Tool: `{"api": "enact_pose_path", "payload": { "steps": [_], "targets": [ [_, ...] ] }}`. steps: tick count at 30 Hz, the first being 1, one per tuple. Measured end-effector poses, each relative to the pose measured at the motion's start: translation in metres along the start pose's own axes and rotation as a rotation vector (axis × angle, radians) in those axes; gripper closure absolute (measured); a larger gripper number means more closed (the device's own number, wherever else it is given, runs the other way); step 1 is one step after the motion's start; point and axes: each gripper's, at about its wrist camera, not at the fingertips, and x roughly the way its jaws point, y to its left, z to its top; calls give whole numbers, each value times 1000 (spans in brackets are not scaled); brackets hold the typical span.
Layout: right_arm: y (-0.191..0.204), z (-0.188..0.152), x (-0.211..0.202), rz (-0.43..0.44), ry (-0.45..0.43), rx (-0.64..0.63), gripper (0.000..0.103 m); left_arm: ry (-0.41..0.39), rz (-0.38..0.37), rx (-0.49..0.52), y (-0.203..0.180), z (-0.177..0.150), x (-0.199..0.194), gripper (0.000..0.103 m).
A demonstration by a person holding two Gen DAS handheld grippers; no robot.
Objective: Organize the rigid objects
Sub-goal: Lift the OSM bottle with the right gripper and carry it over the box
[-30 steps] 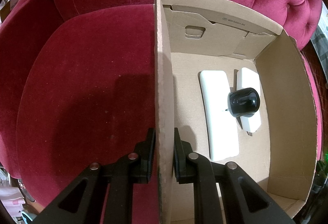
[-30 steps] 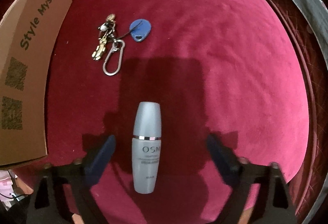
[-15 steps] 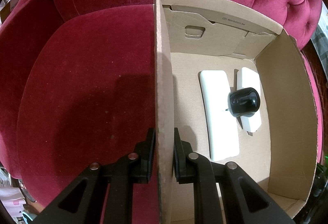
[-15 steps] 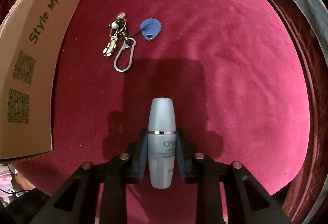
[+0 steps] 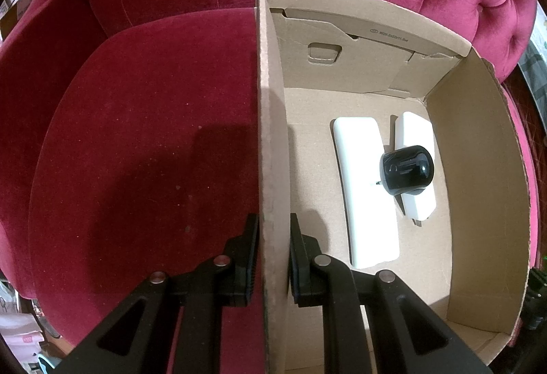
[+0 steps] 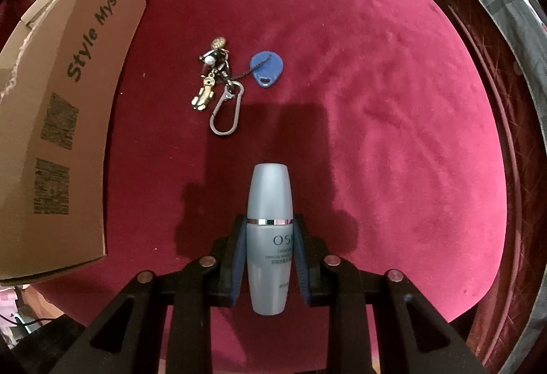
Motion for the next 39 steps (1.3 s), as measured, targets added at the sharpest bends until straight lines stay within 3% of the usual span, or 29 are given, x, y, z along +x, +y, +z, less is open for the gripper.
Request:
{"api": "enact_pose_path", "payload": {
  "steps": [10,21,39],
  "targets": [
    [19,11,-35,3,-27,-15,76,0,1,-3,-1,1,-1,86],
    [40,45,-76,17,-88,-62,76,1,-1,-4,-1,1,-1,86],
    [73,80,-113,34,-173,-134,76,1,-7,-7,1,1,-1,86]
  ]
}}
